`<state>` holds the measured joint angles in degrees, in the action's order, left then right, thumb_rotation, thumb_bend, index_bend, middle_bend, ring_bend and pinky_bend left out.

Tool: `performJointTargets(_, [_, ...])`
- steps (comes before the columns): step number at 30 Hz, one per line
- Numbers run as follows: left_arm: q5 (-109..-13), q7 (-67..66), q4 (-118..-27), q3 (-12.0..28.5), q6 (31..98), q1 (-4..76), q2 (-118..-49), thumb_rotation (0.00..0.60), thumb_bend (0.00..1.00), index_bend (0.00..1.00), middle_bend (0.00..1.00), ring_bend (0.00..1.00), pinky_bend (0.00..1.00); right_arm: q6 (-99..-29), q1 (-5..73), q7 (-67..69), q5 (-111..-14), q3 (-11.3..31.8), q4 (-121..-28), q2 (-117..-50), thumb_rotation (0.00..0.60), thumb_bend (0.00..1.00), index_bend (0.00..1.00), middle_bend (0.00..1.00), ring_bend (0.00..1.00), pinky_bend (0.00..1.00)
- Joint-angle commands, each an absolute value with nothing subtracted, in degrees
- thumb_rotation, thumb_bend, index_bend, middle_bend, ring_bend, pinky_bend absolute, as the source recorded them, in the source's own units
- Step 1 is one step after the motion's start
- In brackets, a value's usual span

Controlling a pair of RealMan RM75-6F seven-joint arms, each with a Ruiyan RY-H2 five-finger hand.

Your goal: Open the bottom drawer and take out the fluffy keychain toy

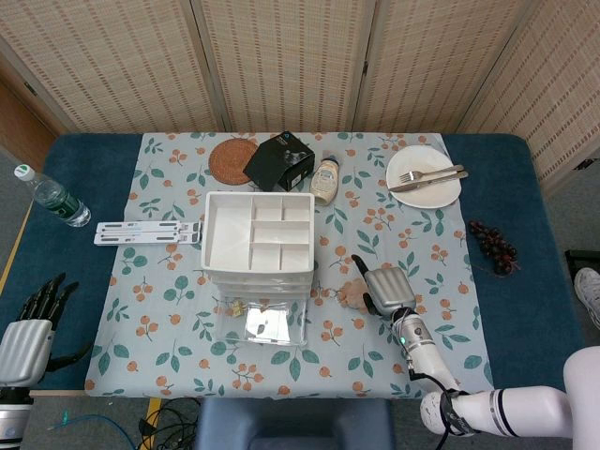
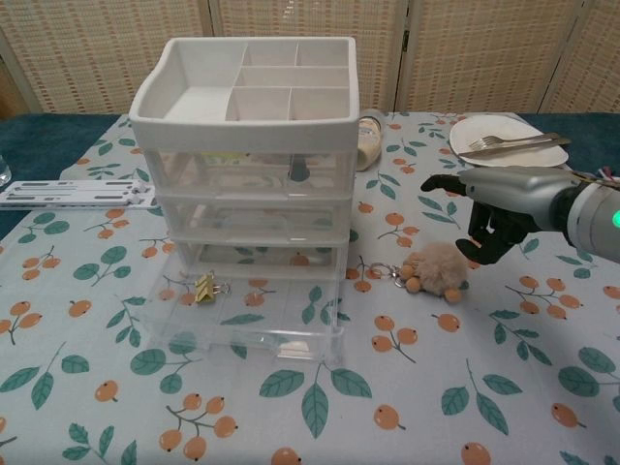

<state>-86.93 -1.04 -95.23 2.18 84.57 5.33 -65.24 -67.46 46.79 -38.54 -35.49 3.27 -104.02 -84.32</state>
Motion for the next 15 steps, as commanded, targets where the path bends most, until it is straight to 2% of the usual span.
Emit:
performJointTargets(1, [-87.0, -1.1, -95.3, 2.2, 84.6, 5.5, -65.3, 0.600, 0.19, 0.10, 0.00, 0.03, 0.12, -68.0, 45.8, -37.8, -37.0, 3.2, -106.0, -82.8, 0.600, 0.54, 0.00, 0.85, 1.00, 1.00])
performJointTargets(6, [-86.7, -1.0, -95.1, 2.6, 84.3, 5.8, -65.3, 0.600, 0.19, 0.10, 0.00, 0.03, 0.12, -71.7, 43.0, -36.0, -41.7, 2.6, -110.5, -78.5, 0.600, 0.54, 0.00, 0.80, 0.99, 1.00])
performJointTargets(9, [-86.3, -0.9, -94.8, 2.8, 83.9, 6.2, -65.4, 0.600, 0.19, 0.10, 0.00, 0.03, 0.12, -75.1, 40.1, -34.5, -45.3, 1.5, -113.2, -75.2, 0.600, 0.54, 0.03, 0.77, 0.90, 1.00])
performJointTargets(10, [-86.3, -0.9, -94.8, 2.9, 83.8, 6.3, -65.4, 0.600, 0.19, 0.10, 0.00, 0.03, 0.12, -75.9, 39.2, -33.9, -46.3, 1.1, -113.9, -74.3, 0.600, 0.54, 0.06, 0.76, 0.85, 0.96])
performJointTargets(11, [-86.3, -0.9, -94.7, 2.9, 83.7, 6.4, -65.5, 0.600, 0.19, 0.10, 0.00, 0.03, 0.12, -76.7, 38.3, -33.4, -47.5, 0.7, -114.4, -73.4, 0.600, 0.54, 0.10, 0.75, 0.81, 0.88])
performJointTargets(14, [-86.2, -1.0, -94.6, 3.1, 83.4, 6.7, -65.8, 0.600, 0.19, 0.10, 0.00, 0.03, 0.12, -79.3, 34.9, -31.0, -52.0, -1.3, -115.4, -70.7, 0.600, 0.54, 0.13, 0.70, 0.69, 0.65])
performJointTargets(15, [-86.2, -1.0, -94.6, 3.1, 83.2, 6.9, -65.8, 0.600, 0.19, 0.10, 0.00, 0.03, 0.11, -80.2, 33.8, -30.3, -53.4, -1.9, -115.4, -70.1, 0.600, 0.54, 0.13, 0.68, 0.66, 0.62])
